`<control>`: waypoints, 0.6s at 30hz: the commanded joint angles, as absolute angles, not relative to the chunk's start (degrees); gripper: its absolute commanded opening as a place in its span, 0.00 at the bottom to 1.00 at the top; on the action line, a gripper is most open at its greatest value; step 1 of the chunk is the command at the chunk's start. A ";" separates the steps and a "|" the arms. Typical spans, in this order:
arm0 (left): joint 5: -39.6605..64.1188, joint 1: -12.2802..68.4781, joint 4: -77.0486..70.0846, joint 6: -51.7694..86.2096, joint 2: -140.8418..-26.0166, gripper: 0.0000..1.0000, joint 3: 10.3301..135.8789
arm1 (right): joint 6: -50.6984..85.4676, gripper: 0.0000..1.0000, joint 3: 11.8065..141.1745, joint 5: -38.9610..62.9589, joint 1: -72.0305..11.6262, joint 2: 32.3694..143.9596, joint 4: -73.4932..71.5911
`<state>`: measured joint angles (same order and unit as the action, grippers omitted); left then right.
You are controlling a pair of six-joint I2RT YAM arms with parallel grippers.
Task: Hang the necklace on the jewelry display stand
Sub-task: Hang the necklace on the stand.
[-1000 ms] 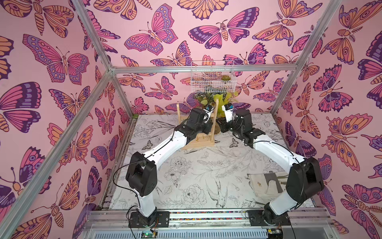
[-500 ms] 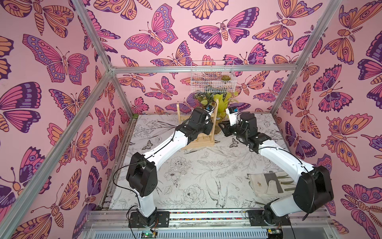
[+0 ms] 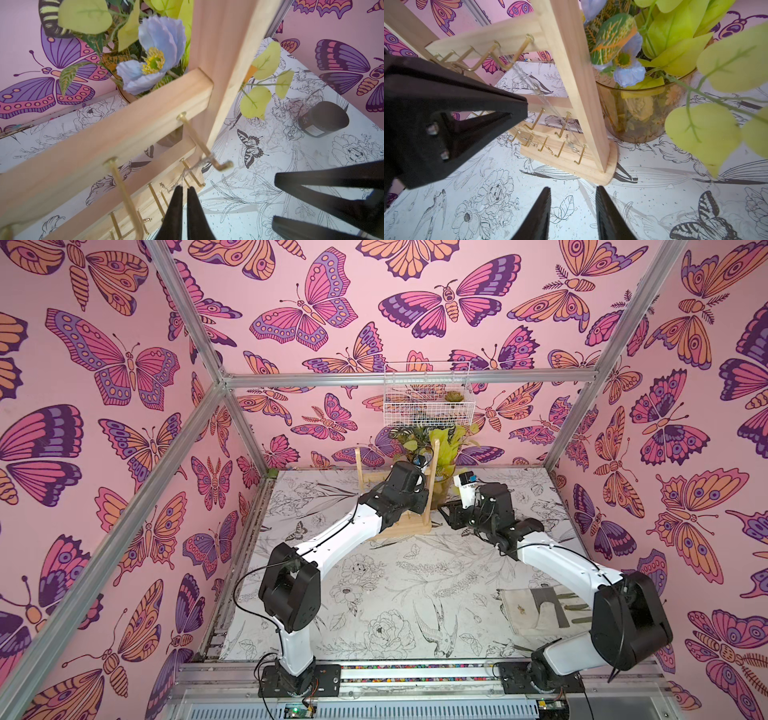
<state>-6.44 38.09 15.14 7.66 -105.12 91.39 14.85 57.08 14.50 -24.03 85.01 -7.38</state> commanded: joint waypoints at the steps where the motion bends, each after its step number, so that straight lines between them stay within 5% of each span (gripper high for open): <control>1: -8.45 38.44 15.34 9.07 -105.41 0.10 90.07 | 15.99 0.39 56.98 16.52 -23.66 85.68 -11.11; 9: -9.89 38.43 12.03 10.93 -104.08 0.07 86.17 | 16.00 0.39 55.77 17.29 -23.64 86.75 -12.73; 18: -3.78 38.89 10.45 13.57 -97.67 0.21 78.91 | 15.89 0.40 53.86 18.53 -23.71 88.22 -14.71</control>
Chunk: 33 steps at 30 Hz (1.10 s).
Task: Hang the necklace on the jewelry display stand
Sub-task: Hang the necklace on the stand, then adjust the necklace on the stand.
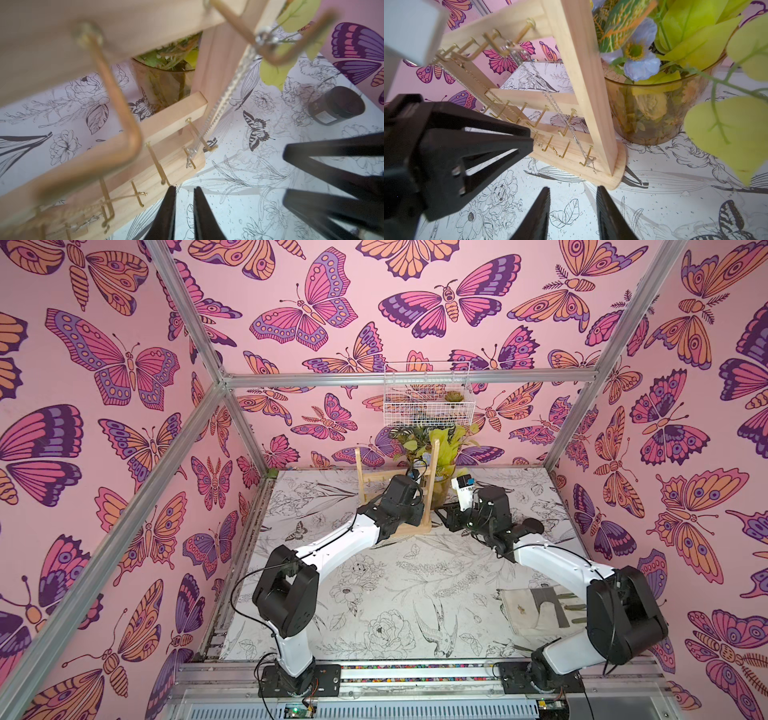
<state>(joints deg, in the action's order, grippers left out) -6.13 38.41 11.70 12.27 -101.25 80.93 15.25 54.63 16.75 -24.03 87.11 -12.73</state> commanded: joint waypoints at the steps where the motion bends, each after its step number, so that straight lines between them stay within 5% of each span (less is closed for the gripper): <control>1: -3.82 38.89 10.46 13.80 -96.89 0.22 77.90 | 16.03 0.40 53.58 19.04 -23.65 88.42 -15.58; 16: -4.28 34.98 8.31 17.14 -89.99 0.19 66.10 | 20.26 0.25 48.86 14.34 -25.49 100.63 -42.96; 33: -1.68 32.17 0.79 18.71 -91.28 0.17 59.24 | 21.49 0.18 54.92 12.13 -27.52 107.91 -48.64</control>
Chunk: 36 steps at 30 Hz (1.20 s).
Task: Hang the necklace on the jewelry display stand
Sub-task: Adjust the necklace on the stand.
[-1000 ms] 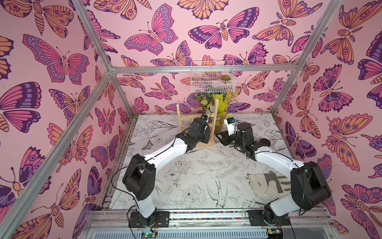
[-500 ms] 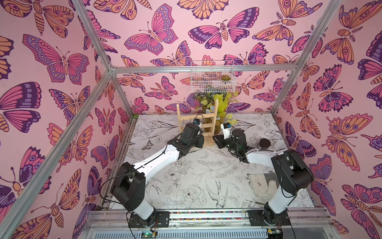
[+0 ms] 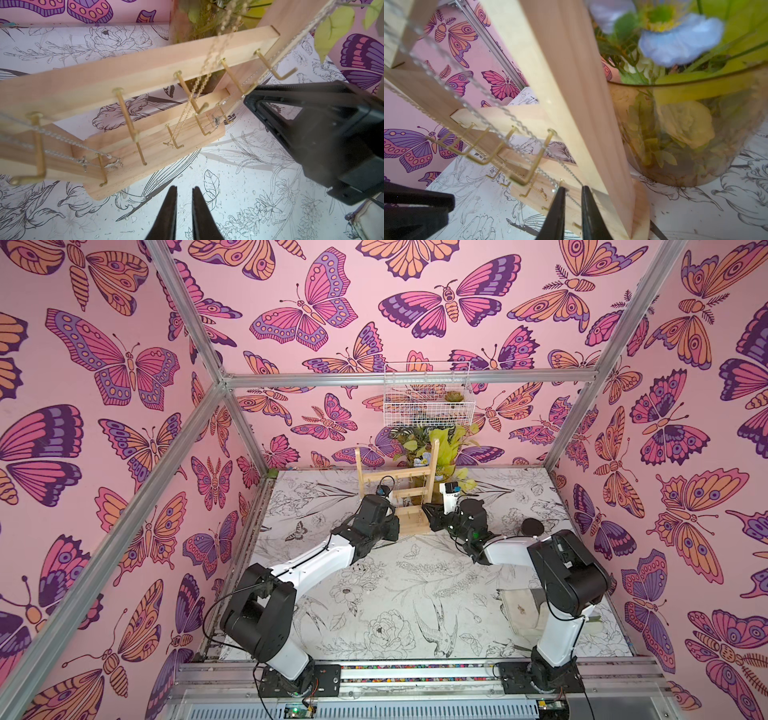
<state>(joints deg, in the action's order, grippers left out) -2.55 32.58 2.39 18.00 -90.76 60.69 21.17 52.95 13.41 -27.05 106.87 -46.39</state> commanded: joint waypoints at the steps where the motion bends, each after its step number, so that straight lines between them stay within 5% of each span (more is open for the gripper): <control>1: -1.67 32.09 0.79 18.55 -91.15 0.17 59.21 | 21.77 0.18 55.15 11.87 -27.58 108.19 -48.89; 22: -1.34 31.30 0.19 18.37 -89.51 0.16 58.14 | 22.74 0.14 56.46 5.04 -29.65 110.11 -51.13; 30: -0.88 31.04 -0.13 18.54 -88.47 0.16 57.39 | 23.20 0.00 56.27 2.64 -30.41 110.83 -53.24; 36: -0.62 30.68 -0.51 18.68 -88.16 0.16 57.22 | 22.86 0.00 54.38 2.99 -30.42 108.11 -53.08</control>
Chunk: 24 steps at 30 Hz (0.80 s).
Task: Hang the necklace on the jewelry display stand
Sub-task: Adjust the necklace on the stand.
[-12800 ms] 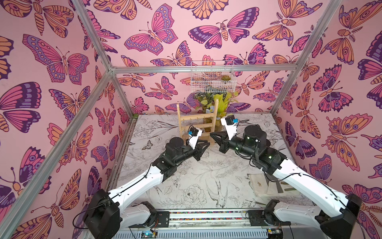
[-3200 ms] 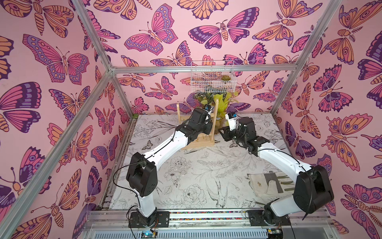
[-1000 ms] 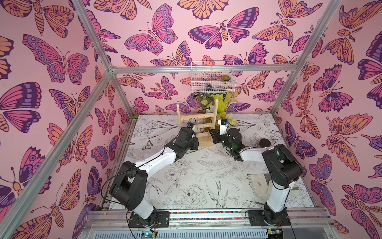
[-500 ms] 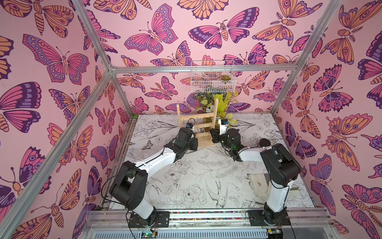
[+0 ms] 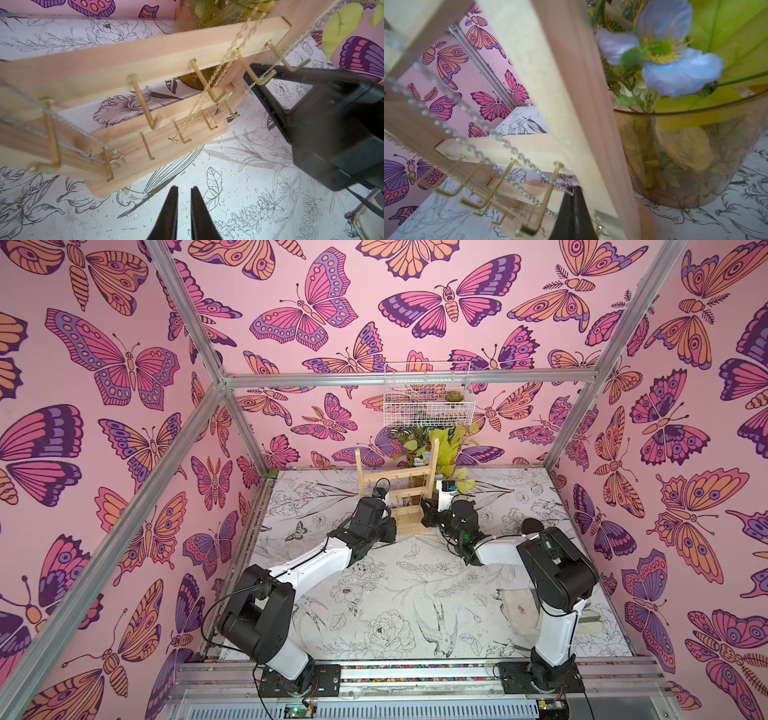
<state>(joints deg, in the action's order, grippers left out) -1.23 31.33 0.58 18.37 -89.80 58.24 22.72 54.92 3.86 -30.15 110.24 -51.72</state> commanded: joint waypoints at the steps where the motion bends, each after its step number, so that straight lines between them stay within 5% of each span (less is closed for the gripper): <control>1: -0.66 30.67 -0.60 18.70 -88.11 0.16 57.15 | 22.62 0.00 54.08 2.89 -30.41 107.50 -52.65; 24: 0.00 30.67 -1.85 19.34 -89.25 0.15 57.22 | 23.11 0.00 54.57 12.06 -30.41 103.22 -43.61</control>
